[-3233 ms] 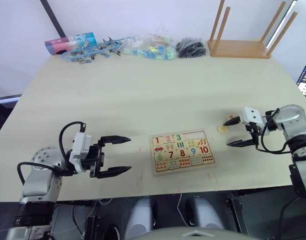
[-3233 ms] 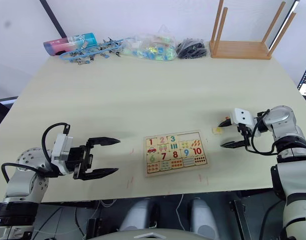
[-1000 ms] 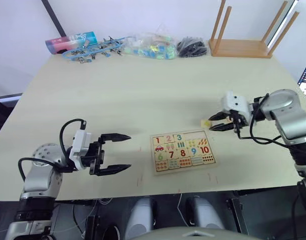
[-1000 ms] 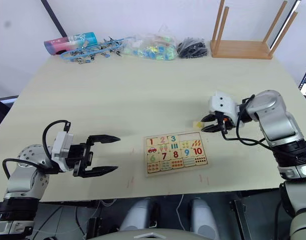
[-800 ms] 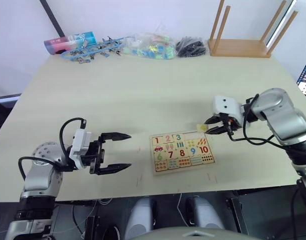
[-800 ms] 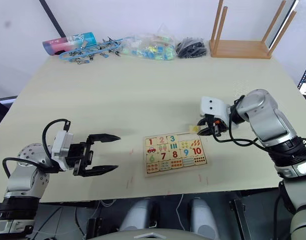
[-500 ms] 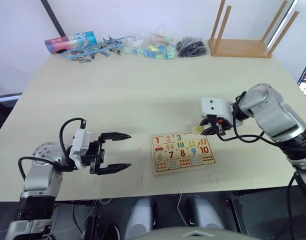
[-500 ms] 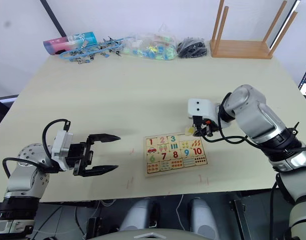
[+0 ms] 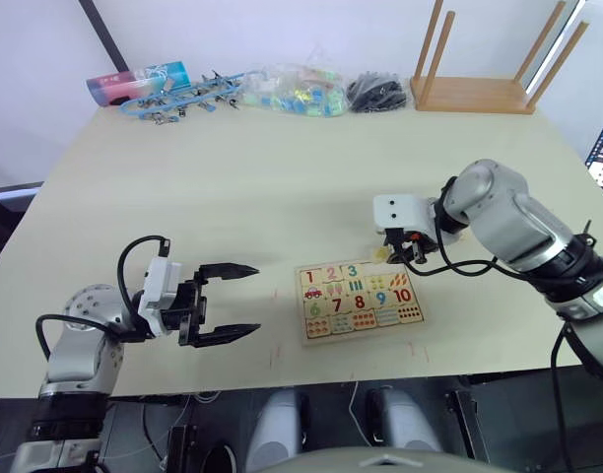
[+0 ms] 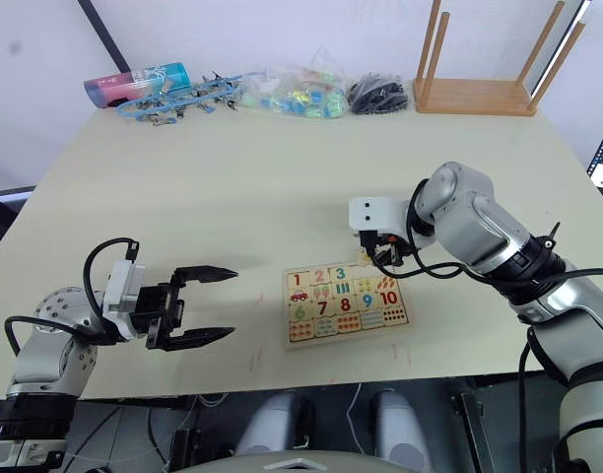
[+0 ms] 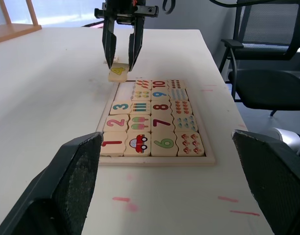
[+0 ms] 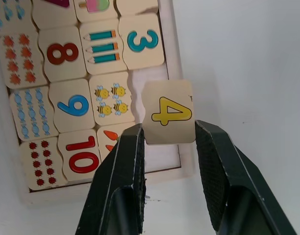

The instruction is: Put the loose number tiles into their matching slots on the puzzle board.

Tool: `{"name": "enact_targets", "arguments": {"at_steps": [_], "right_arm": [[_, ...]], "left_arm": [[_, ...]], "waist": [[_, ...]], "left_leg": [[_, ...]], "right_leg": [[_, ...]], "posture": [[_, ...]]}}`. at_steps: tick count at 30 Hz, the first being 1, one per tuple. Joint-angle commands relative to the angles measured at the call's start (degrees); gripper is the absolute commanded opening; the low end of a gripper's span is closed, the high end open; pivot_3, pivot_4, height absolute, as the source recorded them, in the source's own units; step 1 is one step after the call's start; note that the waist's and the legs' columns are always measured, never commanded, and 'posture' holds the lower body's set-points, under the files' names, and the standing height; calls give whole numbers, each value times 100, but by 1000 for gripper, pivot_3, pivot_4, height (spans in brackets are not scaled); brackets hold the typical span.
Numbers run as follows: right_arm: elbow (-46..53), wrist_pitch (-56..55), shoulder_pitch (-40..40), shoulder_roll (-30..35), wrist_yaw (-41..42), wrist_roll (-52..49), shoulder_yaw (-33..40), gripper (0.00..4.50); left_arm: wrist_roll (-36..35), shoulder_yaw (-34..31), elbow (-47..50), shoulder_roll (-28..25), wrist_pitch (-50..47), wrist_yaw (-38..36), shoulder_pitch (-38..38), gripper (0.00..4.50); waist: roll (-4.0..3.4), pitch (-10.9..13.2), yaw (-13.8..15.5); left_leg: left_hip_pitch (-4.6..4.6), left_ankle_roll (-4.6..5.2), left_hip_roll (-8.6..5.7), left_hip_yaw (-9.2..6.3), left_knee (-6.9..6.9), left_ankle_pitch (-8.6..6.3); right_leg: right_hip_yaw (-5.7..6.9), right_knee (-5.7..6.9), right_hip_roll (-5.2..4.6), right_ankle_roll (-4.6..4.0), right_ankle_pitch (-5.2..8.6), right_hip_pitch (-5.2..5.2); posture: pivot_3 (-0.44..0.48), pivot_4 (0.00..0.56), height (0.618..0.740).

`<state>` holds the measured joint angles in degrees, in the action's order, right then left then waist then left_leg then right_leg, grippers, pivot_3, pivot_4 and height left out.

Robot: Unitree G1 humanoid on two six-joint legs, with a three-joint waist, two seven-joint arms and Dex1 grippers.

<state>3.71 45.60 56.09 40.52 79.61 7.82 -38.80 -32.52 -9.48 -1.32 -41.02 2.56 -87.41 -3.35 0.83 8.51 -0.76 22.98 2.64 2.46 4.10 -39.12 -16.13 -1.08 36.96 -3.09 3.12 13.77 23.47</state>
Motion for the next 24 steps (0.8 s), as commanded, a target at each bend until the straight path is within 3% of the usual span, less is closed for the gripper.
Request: {"name": "enact_targets", "arguments": {"at_steps": [1, 24], "right_arm": [[42, -95, 216, -60, 21, 122, -54, 942], [-3, -318, 60, -168, 119, 395, -329, 942]], "left_arm": [[-80, -103, 160, -4, 95, 36, 19, 4500], [-104, -78, 217, 18, 116, 112, 94, 4500]], "waist": [[0, 0, -1], [0, 0, -1]], "left_leg": [[0, 0, 0, 0, 0, 0], [0, 0, -2, -1, 1, 0]], "right_leg": [[0, 0, 0, 0, 0, 0], [2, 0, 0, -1, 0, 0]], "posture": [[0, 150, 737], [0, 150, 737]]}}
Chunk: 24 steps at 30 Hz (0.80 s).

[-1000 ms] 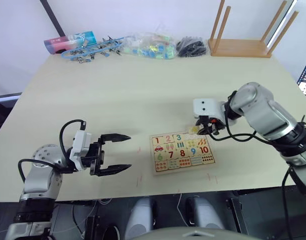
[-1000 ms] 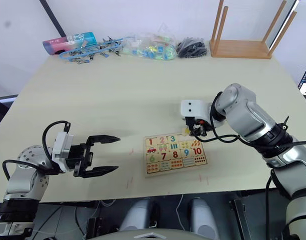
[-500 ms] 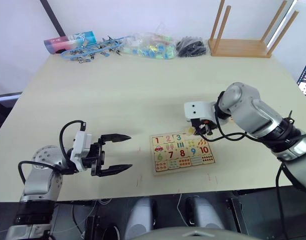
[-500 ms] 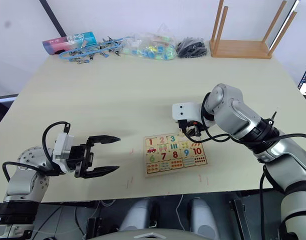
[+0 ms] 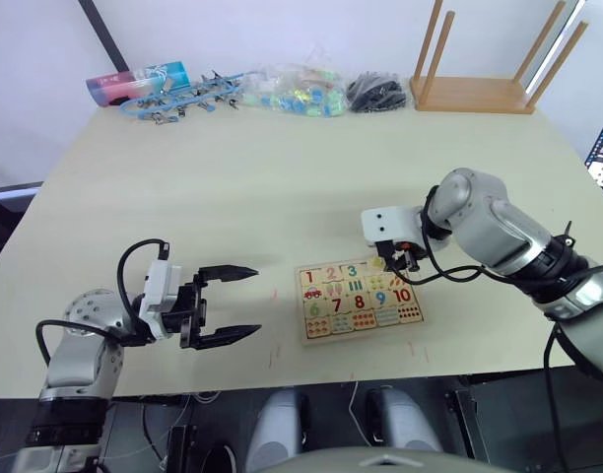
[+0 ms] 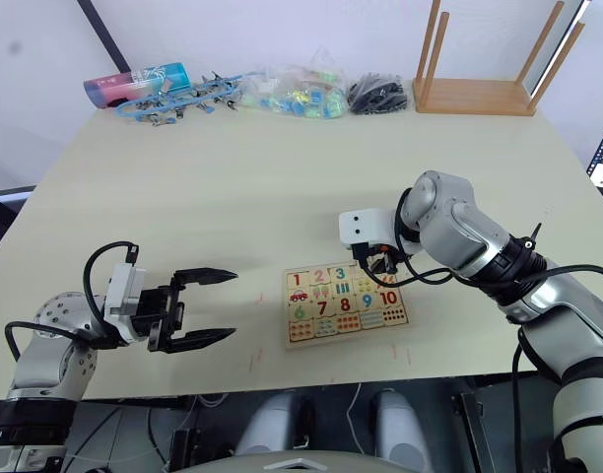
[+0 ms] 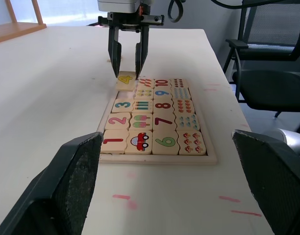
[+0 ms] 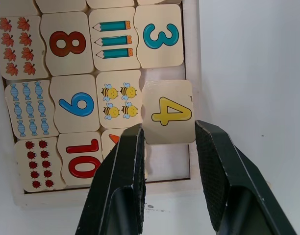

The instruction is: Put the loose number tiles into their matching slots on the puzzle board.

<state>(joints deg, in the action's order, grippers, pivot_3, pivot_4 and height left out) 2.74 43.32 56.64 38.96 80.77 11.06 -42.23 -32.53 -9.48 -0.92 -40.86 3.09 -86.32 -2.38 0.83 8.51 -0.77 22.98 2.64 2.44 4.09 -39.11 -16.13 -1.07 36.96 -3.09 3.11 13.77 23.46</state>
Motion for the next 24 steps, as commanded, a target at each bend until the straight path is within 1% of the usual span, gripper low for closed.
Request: {"name": "enact_targets", "arguments": {"at_steps": [1, 24], "right_arm": [[97, -95, 0, -14, 12, 71, 13, 942], [-175, -455, -106, -191, 1, 338, -35, 942]], "left_arm": [[-105, -78, 177, 1, 62, 3, -4, 4500], [-109, -73, 235, 7, 64, 30, 50, 4500]], "waist": [[0, 0, 0], [0, 0, -2]], "left_leg": [[0, 0, 0, 0, 0, 0], [0, 0, -4, 0, 0, 0]], "right_leg": [[0, 0, 0, 0, 0, 0], [0, 0, 0, 0, 0, 0]], "posture": [[0, 150, 737], [0, 150, 737]]}}
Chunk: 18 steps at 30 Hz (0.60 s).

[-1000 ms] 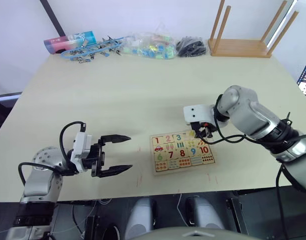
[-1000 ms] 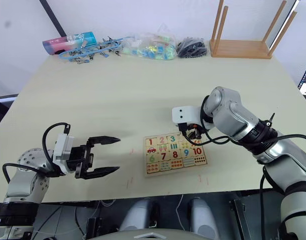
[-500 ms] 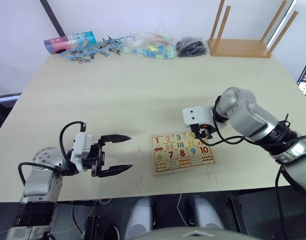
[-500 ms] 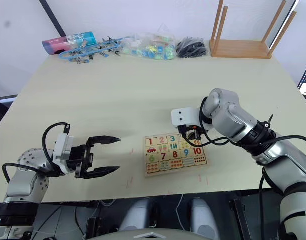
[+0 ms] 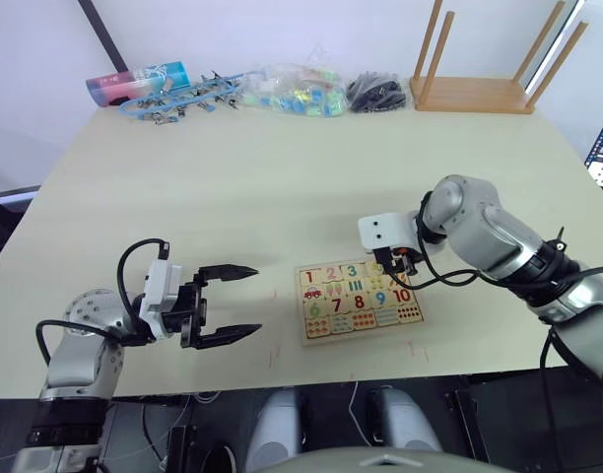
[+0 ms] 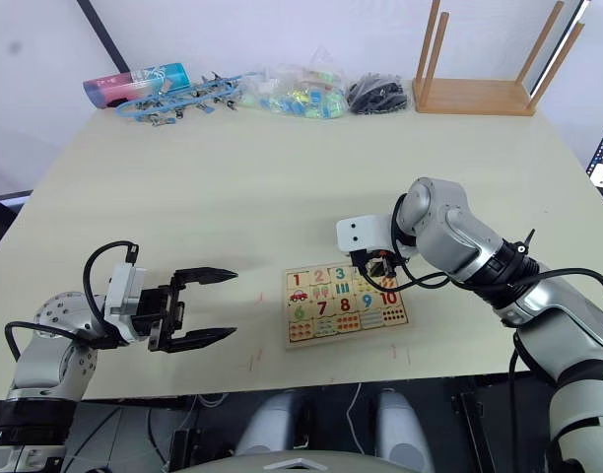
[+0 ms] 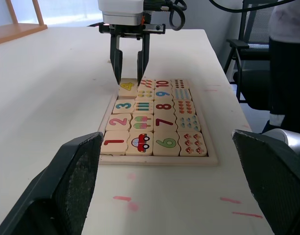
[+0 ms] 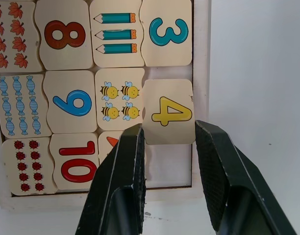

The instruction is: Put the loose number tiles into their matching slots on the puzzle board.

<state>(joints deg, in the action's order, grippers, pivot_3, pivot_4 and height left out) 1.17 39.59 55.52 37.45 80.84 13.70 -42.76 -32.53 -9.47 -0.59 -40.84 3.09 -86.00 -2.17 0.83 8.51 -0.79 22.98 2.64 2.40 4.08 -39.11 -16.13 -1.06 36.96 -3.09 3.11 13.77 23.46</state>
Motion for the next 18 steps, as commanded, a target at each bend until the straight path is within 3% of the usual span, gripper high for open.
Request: {"name": "enact_targets", "arguments": {"at_steps": [1, 13, 18], "right_arm": [[-31, -92, 5, -49, -8, 83, 20, 942], [-53, -165, 11, -142, 59, 118, 57, 942], [-40, -304, -11, -119, 114, 134, 74, 3338]], "left_arm": [[-109, -73, 206, 6, 64, -2, 35, 4500], [-106, -79, 230, 12, 78, 15, 93, 4500], [-98, -71, 208, 25, 95, 10, 85, 4500]], "waist": [[0, 0, 0], [0, 0, -1], [0, 0, 0]], "left_leg": [[0, 0, 0, 0, 0, 0], [0, 0, 0, -1, 1, 0], [0, 0, 0, -1, 1, 0]], "right_leg": [[0, 0, 0, 0, 0, 0], [1, 0, 1, 0, 0, 0], [1, 0, 1, 0, 0, 0]], "posture": [[0, 150, 737], [0, 150, 737], [0, 150, 737]]}}
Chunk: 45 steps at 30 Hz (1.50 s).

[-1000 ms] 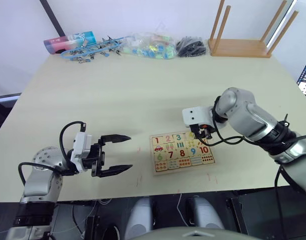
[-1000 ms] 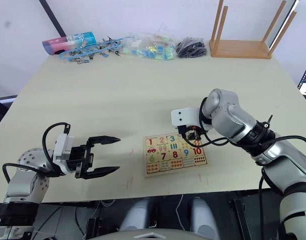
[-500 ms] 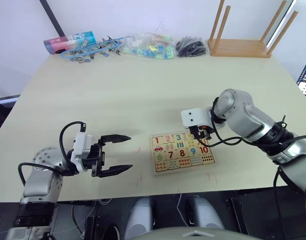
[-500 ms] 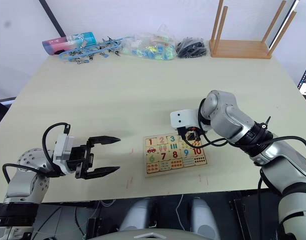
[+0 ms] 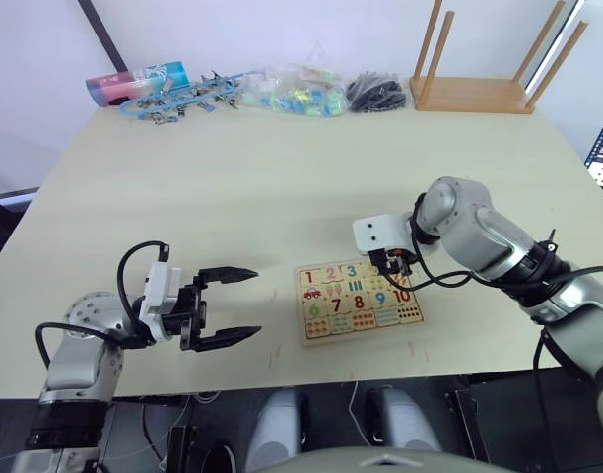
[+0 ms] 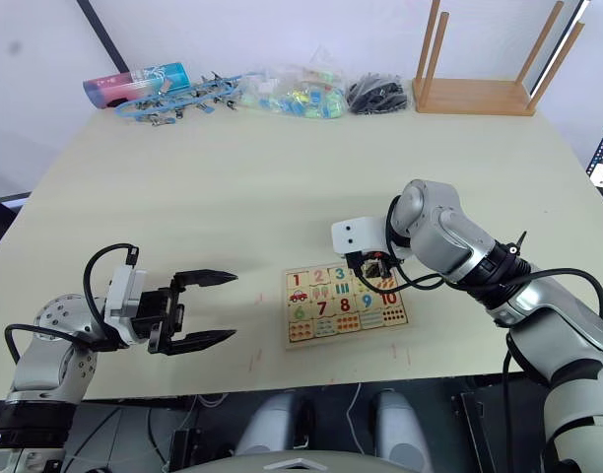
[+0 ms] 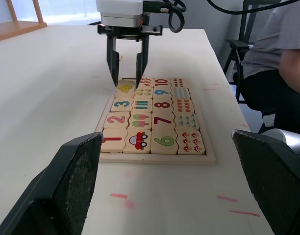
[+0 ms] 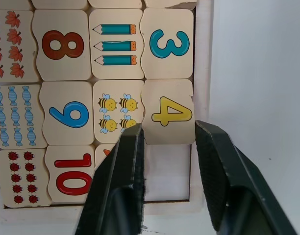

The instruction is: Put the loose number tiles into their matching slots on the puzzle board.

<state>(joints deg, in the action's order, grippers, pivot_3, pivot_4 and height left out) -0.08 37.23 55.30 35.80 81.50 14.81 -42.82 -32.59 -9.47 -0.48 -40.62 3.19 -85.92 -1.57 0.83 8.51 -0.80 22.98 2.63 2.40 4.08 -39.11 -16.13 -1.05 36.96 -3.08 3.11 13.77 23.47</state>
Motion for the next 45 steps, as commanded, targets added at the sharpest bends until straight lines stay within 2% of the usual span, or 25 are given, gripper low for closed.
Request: {"name": "enact_targets", "arguments": {"at_steps": [1, 2, 3, 11, 20, 21, 22, 25, 26, 27, 30, 31, 37, 45], "right_arm": [[85, -70, 8, 40, 51, 25, 89, 3821], [80, -61, 7, 33, 45, 26, 103, 4283], [65, -54, 13, 22, 30, 31, 119, 4416], [-3, 54, 138, 91, 187, -130, 333, 4416], [40, 145, -355, 208, -124, -964, 1471, 4416], [83, 101, -499, 192, -188, -1101, 1643, 4198], [129, 110, -618, 174, -249, -1204, 1771, 4198], [264, -3, -965, 116, -472, -1482, 2070, 2793], [280, -73, -1070, 82, -571, -1561, 2167, 2166], [283, -153, -1203, 53, -671, -1637, 2273, 1782], [261, -406, -1459, -14, -900, -1792, 2466, 121], [248, -498, -1559, -54, -956, -1886, 2550, 14], [95, -1255, -2168, -332, -1275, -2267, 2879, 14], [-386, -1904, -2579, -464, -1585, -2121, 2696, 14]], "left_arm": [[-91, -72, 197, 4, 86, 1, 26, 4500], [-88, -69, 191, 6, 87, -2, 19, 4500], [-85, -67, 181, 8, 90, -4, 11, 4500], [-75, -67, 135, 4, 117, -27, -12, 4500], [-54, -23, 64, 22, 125, -22, -96, 4500], [-47, -13, 43, 24, 122, -25, -113, 4500], [-40, -2, 26, 28, 117, -26, -129, 4500], [-20, 31, -21, 33, 106, -12, -172, 4500], [-7, 44, -38, 38, 107, 0, -190, 4500], [11, 61, -51, 47, 108, 18, -206, 4500], [43, 85, -73, 72, 111, 56, -230, 4500], [53, 90, -75, 83, 106, 72, -235, 4500], [90, 73, -127, 127, 130, 137, -255, 4500], [173, 58, -199, 170, 220, 256, -264, 4500]], "waist": [[0, 0, 0], [0, 0, 0], [0, 0, 0], [0, 0, 1], [1, 0, 12], [1, 0, 14], [2, 0, 8], [3, 0, 7], [2, 0, 6], [2, 0, 6], [3, 0, 3], [4, 0, 3], [6, 0, 11], [6, 0, 4]], "left_leg": [[0, 0, 0, 0, 0, 0], [0, 0, 0, 0, 0, 0], [0, 0, 0, 0, 0, 0], [0, 0, 0, 0, 0, 0], [0, 0, 4, -1, 1, 0], [0, 0, 4, -1, 1, 0], [0, 0, 4, -2, 1, 0], [1, 0, 3, -1, 5, 0], [1, 0, 2, -1, 6, 0], [1, 0, 2, 0, 6, 0], [1, 0, 0, 0, 6, 0], [0, 0, -1, 1, 6, 0], [1, 1, 0, -1, 6, 0], [0, 1, -2, 1, 5, 0]], "right_leg": [[0, 0, 0, 0, 0, 0], [0, 0, 0, 0, 0, 0], [0, 0, 0, 0, 0, 0], [0, 0, 0, -1, 0, 0], [1, -1, -2, 0, 0, -1], [1, -1, -2, 0, 0, -1], [1, -2, -3, 0, 0, -1], [0, -4, -3, 1, -1, -1], [0, -4, -2, 1, -1, -1], [-1, -4, -2, 1, -1, 0], [-2, -4, -1, 2, -1, -1], [-2, -4, 0, 2, -1, -1], [-1, -4, 0, 3, -1, -2], [-4, -3, 0, 3, -2, -2]], "posture": [[0, 150, 737], [0, 150, 737], [0, 150, 737], [0, 150, 737], [0, 150, 737], [0, 150, 737], [0, 150, 737], [0, 150, 737], [0, 150, 737], [0, 150, 737], [0, 150, 737], [0, 150, 737], [0, 150, 737], [0, 150, 737]]}}
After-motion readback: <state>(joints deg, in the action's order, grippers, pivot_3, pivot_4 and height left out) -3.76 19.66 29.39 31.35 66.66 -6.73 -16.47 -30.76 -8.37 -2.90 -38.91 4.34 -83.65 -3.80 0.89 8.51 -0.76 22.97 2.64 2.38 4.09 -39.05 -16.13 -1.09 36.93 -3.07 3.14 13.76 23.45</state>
